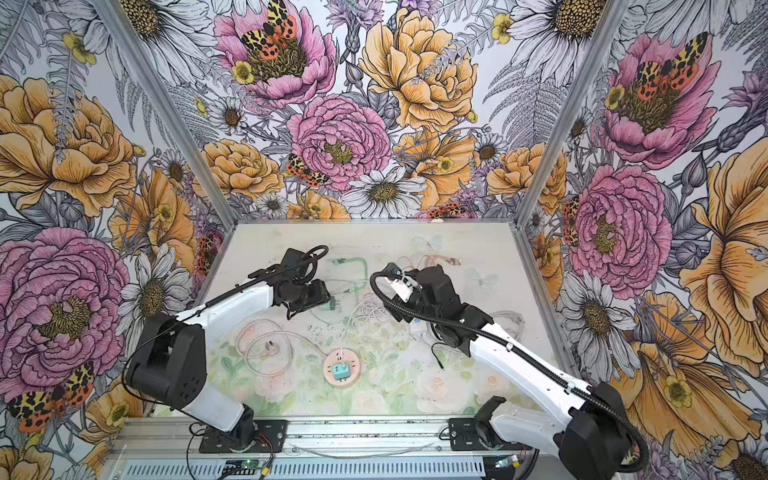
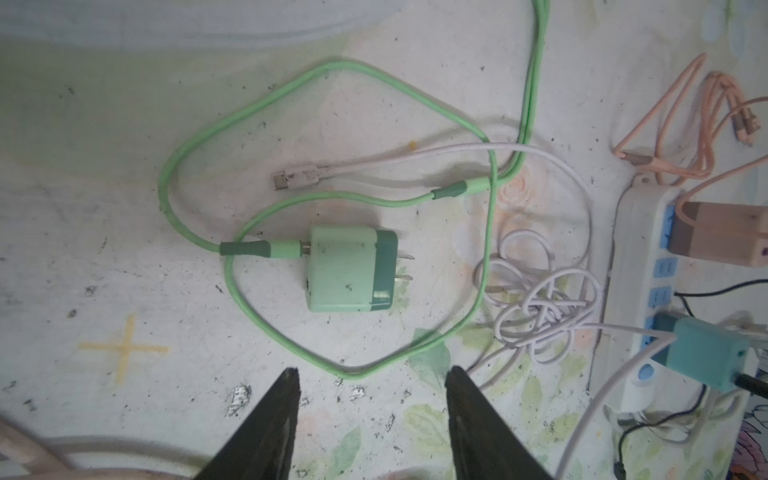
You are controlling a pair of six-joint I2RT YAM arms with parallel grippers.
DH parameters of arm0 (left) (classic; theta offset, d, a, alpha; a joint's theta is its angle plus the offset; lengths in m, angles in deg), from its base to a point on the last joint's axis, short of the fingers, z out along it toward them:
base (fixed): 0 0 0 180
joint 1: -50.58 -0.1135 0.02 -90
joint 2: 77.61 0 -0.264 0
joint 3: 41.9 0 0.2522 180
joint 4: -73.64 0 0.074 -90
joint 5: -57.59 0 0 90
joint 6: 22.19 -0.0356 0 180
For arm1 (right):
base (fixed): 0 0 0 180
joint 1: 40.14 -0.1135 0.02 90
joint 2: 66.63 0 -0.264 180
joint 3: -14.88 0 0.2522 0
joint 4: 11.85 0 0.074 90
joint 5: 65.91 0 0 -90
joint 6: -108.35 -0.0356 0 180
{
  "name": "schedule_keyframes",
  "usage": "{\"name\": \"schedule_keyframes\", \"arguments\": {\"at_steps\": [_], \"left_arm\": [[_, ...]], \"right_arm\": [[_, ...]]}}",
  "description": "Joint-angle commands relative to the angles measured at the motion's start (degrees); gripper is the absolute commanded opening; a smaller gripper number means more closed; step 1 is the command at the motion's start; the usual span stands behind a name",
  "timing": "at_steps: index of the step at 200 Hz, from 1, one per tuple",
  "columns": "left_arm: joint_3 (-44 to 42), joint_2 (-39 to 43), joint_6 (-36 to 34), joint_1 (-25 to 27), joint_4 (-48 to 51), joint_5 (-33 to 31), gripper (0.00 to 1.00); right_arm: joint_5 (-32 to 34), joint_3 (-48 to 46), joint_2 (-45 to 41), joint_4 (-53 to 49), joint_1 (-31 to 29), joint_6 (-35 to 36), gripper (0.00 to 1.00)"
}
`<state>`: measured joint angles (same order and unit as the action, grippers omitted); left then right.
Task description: Insert the plug
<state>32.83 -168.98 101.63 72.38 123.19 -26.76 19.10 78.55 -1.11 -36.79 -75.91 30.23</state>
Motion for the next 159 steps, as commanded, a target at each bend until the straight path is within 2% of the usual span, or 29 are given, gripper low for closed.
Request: {"name": "schedule_keyframes", "arguments": {"at_steps": [1,19,47,62,100,126,159], "left_arm": [[1.8,-1.5,7.0,1.2,0.2,-5.9,0.61],[2.5,-2.5,10.7,2.8,-0.2,-7.4,0.63],[-0.4,-2.9,19.3,2.8,-8.5,-2.8,0.65],[-1.0,-3.0,22.9,2.8,-10.8,-3.6,0.65],[-0.4,-5.6,28.8,2.4,-12.5,-2.2,0.67],[-0.5,-6.7,33.1,2.8,-12.5,-3.7,0.67],[0.9,-9.2,35.2,1.5,-12.1,-2.0,0.67]], "right_arm": [[-2.9,3.4,1.8,3.9,1.6,-3.4,0.8],[-3.4,3.3,3.2,6.2,2.4,-3.6,0.79],[-5.4,0.3,3.7,12.8,3.5,-5.2,0.79],[-6.4,-1.4,3.2,15.8,4.4,-6.4,0.79],[-5.5,-2.0,3.1,17.3,5.9,-9.0,0.8],[-5.8,-3.4,3.1,20.8,6.3,-11.1,0.8],[-6.0,-4.0,3.6,22.9,6.4,-11.6,0.81]]}}
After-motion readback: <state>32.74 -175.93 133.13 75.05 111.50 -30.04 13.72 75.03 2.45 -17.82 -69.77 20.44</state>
